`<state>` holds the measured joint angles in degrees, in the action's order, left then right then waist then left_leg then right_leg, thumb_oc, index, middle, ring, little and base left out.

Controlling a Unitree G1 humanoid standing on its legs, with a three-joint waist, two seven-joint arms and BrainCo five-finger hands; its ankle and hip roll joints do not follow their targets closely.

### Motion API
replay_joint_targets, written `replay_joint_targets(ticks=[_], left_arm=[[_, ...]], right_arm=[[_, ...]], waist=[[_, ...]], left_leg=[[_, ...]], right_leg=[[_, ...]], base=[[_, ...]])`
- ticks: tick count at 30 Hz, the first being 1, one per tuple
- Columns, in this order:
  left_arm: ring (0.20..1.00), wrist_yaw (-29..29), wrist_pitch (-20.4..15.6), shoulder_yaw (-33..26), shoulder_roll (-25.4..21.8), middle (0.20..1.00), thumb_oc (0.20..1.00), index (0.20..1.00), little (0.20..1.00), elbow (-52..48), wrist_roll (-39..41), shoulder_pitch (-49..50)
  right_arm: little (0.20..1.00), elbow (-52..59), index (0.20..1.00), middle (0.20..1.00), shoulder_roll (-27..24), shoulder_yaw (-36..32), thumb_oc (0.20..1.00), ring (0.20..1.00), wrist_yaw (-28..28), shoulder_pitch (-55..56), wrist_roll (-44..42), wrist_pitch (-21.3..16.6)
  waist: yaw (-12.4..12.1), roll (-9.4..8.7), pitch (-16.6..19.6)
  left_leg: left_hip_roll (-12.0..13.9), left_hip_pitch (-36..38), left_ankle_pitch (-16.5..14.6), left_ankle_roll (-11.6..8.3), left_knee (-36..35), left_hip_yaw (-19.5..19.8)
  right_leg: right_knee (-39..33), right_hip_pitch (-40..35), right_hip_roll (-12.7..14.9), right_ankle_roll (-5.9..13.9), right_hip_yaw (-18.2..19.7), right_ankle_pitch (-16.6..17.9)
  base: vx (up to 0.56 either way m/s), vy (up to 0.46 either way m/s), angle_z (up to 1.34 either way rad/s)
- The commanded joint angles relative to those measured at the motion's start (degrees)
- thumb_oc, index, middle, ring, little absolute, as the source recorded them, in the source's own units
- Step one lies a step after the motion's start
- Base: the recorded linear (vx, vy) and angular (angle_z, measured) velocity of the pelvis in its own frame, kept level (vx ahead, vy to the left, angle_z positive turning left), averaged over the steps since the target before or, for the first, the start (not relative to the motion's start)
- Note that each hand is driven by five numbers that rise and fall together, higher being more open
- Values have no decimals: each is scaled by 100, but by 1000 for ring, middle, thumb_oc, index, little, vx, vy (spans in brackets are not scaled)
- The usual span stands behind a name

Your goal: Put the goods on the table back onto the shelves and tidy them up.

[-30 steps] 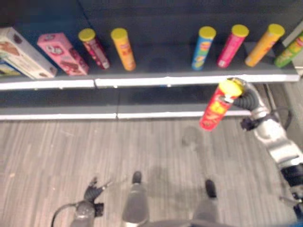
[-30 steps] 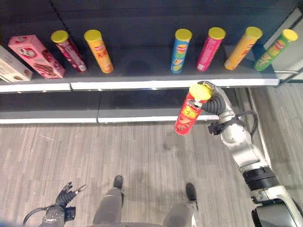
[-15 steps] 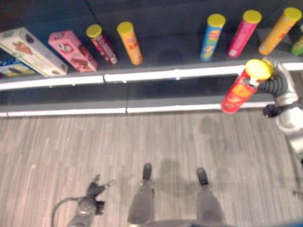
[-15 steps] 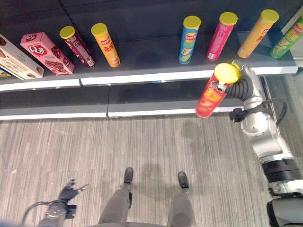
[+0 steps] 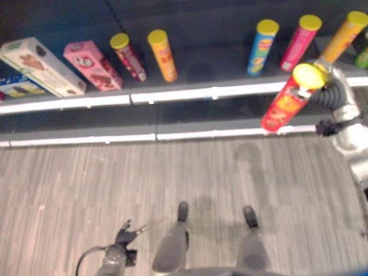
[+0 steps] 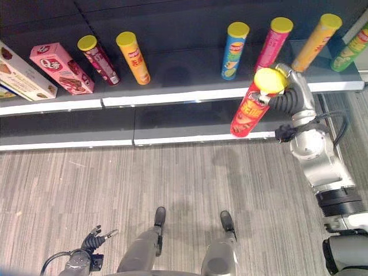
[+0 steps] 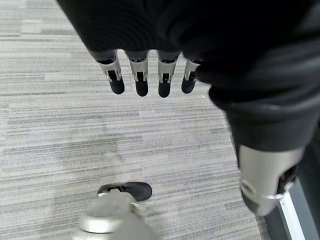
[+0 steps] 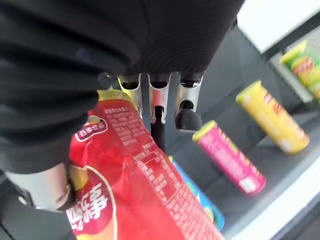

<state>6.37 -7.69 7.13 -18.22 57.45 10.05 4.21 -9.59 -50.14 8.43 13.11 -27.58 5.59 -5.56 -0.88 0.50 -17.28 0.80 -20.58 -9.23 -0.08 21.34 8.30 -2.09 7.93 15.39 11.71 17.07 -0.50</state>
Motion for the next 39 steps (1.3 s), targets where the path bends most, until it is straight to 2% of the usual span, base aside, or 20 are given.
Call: replay_joint_targets(ticks=[1, 2, 4, 5, 6, 7, 9, 10, 11, 12, 13, 14, 18, 21, 22, 25, 27, 29, 32, 39], left_arm=[[1000, 11, -31, -107, -390, 1000, 1000, 1000, 1000, -40, 27, 271], [1000, 21, -24, -147, -435, 1000, 1000, 1000, 1000, -34, -2, 264], [1000, 67, 10, -284, -535, 1000, 1000, 1000, 1000, -89, 42, 275], [1000, 65, 8, -346, -582, 1000, 1000, 1000, 1000, -147, 101, 285], [1000, 30, -4, -349, -631, 1000, 1000, 1000, 1000, -213, 96, 305], [1000, 18, -8, -338, -646, 1000, 1000, 1000, 1000, -229, 79, 313], [1000, 11, -33, -309, -650, 1000, 1000, 1000, 1000, -204, 134, 238], [1000, 25, -45, -269, -656, 1000, 1000, 1000, 1000, -166, 153, 172], [1000, 189, 119, -229, -607, 1000, 1000, 1000, 1000, -49, -56, 223], [1000, 107, -52, -89, -752, 1000, 1000, 1000, 1000, -111, 44, 47], [1000, -40, 28, -22, -687, 1000, 1000, 1000, 1000, -195, 131, 5], [1000, -53, 7, 48, -676, 1000, 1000, 1000, 1000, -178, 239, -67], [1000, -40, -60, 192, -434, 1000, 1000, 1000, 1000, -230, 221, -128], [1000, 8, -54, 233, -342, 1000, 1000, 1000, 1000, -272, 259, -94], [1000, 22, -38, 232, -345, 1000, 1000, 1000, 1000, -268, 244, -115], [1000, 106, -21, 258, -381, 1000, 1000, 1000, 1000, -355, 294, -150], [1000, 95, -19, 200, -413, 1000, 1000, 1000, 1000, -231, 298, -40], [1000, 107, 13, 193, -412, 1000, 1000, 1000, 1000, -183, 261, -47], [1000, 149, -21, 149, -480, 1000, 1000, 1000, 1000, -167, 249, -171], [1000, 346, -39, 4, -474, 1000, 1000, 1000, 1000, -68, 499, -236]], right_arm=[[200, 324, 200, 200, -76, -109, 200, 200, -5, -246, -3, -159], [200, 306, 200, 200, -87, -151, 200, 200, 2, -233, 5, -125], [200, 345, 200, 200, 6, -161, 200, 200, 30, -233, 44, -123], [200, 369, 200, 200, 12, -156, 200, 200, 59, -263, 43, -128], [200, 339, 200, 200, -66, -154, 200, 200, 50, -319, 55, -151], [200, 326, 200, 200, -121, -179, 200, 200, 63, -316, 56, -174], [200, 197, 200, 200, -242, -155, 200, 200, 151, -522, -82, -230], [200, 124, 200, 200, -229, -97, 200, 200, 209, -647, -188, -291], [200, -162, 200, 200, -80, -15, 200, 200, 355, -511, -159, -304], [200, -96, 200, 200, -469, -93, 200, 200, 367, -785, -206, -295], [200, 269, 200, 200, -577, -30, 200, 200, 275, -754, -179, -347], [200, 124, 200, 200, -689, 43, 200, 200, 250, -1042, -238, -202], [200, 158, 200, 200, -675, 218, 200, 200, 319, -1309, -209, -253], [200, 228, 200, 200, -644, 227, 200, 200, 389, -1424, -138, -263], [200, 177, 200, 200, -612, 240, 200, 200, 432, -1449, -125, -247], [200, 123, 200, 200, -416, 233, 200, 200, 622, -1478, -26, -226], [200, 153, 200, 200, -320, 314, 200, 200, 630, -1603, 154, -198], [200, 244, 200, 200, -153, 387, 200, 200, 631, -1755, 342, -86], [200, 285, 200, 200, 3, 513, 200, 200, 667, -1971, 516, -91], [200, -221, 200, 200, 183, 949, 200, 200, 916, -2794, 802, 35]], waist=[[-44, -208, 621], [-8, -233, 622], [-51, -193, 650], [-69, -159, 650], [-42, -146, 633], [-17, -150, 626], [54, -179, 539], [133, -194, 431], [138, -213, 296], [226, -242, 213], [246, -280, 171], [217, -321, 167], [354, -224, 187], [428, -176, 112], [429, -154, 78], [347, -20, -10], [322, 164, -17], [292, 266, -117], [246, 299, -162], [169, 380, -202]], left_leg=[[804, 132, 870, -784, -1616, 124], [724, 150, 839, -752, -1645, 98], [658, 309, 853, -664, -1871, 56], [652, 394, 867, -627, -1980, 44], [623, 522, 869, -584, -2149, 77], [575, 601, 888, -544, -2282, 96], [419, 752, 916, -446, -2498, 85], [327, 843, 899, -410, -2545, 151], [169, 929, 841, -345, -2543, 249], [-78, 845, 833, -359, -2363, 524], [-165, 925, 806, -371, -2229, 590], [-221, 945, 817, -404, -2202, 642], [-144, 1061, 725, -432, -2271, 550], [-246, 815, 456, -467, -1516, 514], [-239, 671, 456, -530, -1291, 508], [7, 44, 848, -643, -1343, 618], [65, 130, 739, -569, -1470, 709], [6, 135, 693, -563, -1405, 542], [-67, -31, 601, -498, -1344, 343], [-183, -206, 636, -479, -1328, 286]], right_leg=[[-30, -734, 549, -1, 54, 489], [123, -583, 597, -47, 114, 913], [381, -311, 647, -216, 17, 1480], [458, -263, 614, -281, -104, 1557], [561, -285, 437, -302, -106, 1547], [609, -259, 229, -273, -42, 1436], [537, 163, -561, -235, 40, 715], [473, 546, -1100, -246, 102, 430], [262, 753, -1410, -249, 1, 331], [199, 567, -1511, -204, 408, 229], [338, 501, -1561, -352, 507, 138], [428, 467, -1606, -371, 598, 180], [362, 414, -1448, -483, 329, 232], [442, 412, -1355, -605, 240, 114], [492, 410, -1324, -623, 246, 47], [850, 517, -1253, -594, 432, -207], [1236, 704, -1370, -600, 522, -409], [1339, 893, -1356, -606, 589, -334], [1328, 1133, -1232, -568, 604, -283], [1281, 1235, -1028, -533, 537, -188]], base=[[259, 400, -67], [238, 320, -53], [225, 241, -28], [194, 166, -28], [153, 144, -30], [113, 176, -22], [69, 194, -20], [59, 128, -19], [63, 77, -7], [151, 25, 28], [189, -6, 113], [213, -59, 140], [94, -94, 41], [35, -29, 19], [7, 44, 15], [51, 131, 14], [95, 189, -8], [40, 185, -27], [-39, 109, -33], [-14, 11, 5]])
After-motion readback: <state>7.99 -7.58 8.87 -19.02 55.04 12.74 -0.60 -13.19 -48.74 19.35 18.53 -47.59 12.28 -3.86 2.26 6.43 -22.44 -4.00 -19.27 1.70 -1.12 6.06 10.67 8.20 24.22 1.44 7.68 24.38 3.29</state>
